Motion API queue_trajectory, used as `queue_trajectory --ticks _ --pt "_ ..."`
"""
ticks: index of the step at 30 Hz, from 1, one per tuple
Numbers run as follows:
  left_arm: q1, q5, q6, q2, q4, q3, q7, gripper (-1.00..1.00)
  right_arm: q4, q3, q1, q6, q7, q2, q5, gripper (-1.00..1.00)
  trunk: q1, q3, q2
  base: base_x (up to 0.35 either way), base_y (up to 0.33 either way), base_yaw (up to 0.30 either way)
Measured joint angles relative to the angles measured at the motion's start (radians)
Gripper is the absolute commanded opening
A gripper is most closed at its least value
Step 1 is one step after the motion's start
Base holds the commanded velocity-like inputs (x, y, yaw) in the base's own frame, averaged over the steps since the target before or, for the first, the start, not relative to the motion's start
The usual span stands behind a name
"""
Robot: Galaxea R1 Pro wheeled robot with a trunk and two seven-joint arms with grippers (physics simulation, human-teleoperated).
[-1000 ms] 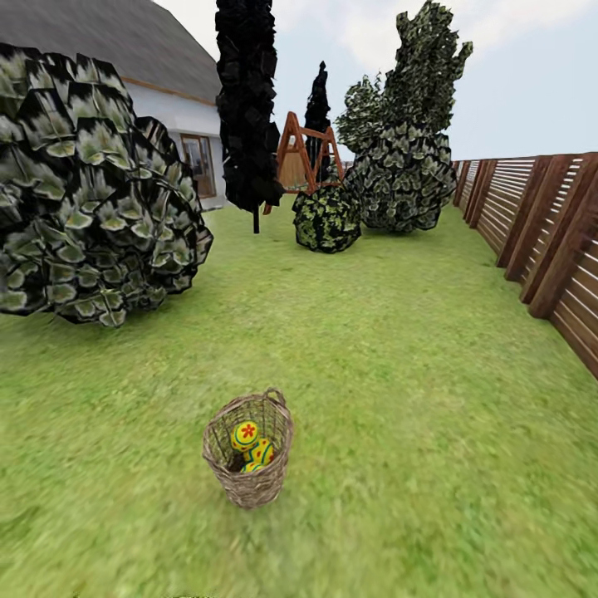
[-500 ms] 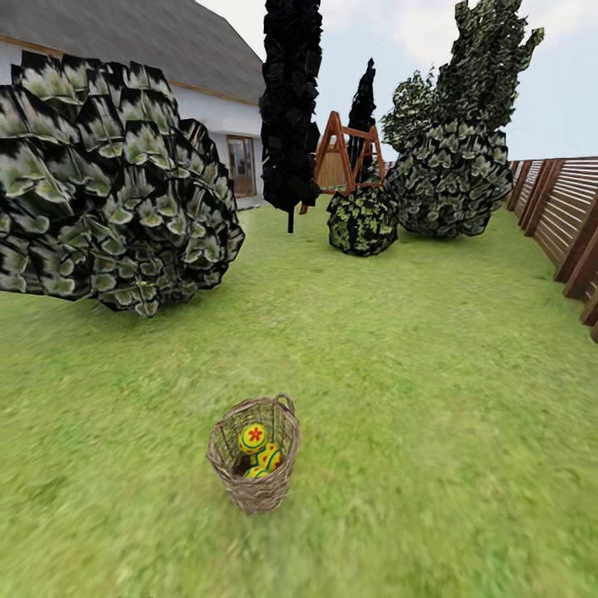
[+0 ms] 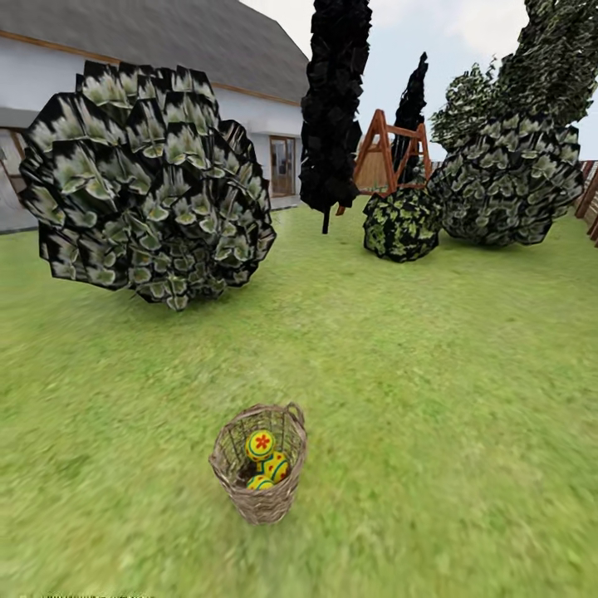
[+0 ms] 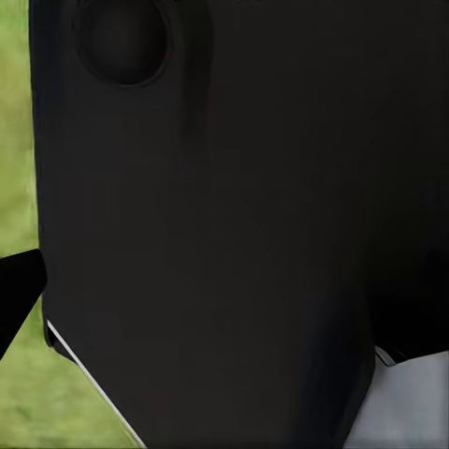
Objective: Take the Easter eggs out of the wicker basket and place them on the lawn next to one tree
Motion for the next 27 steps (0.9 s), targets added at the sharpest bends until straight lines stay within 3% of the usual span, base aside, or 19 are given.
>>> queue_trajectory --ticks 27 --pt "-0.001 0.000 0.000 0.000 0.000 0.000 0.000 1.00 0.000 0.000 0.000 0.001 0.001 0.000 0.001 1.00 0.000 0.000 0.000 0.171 -0.293 0.294"
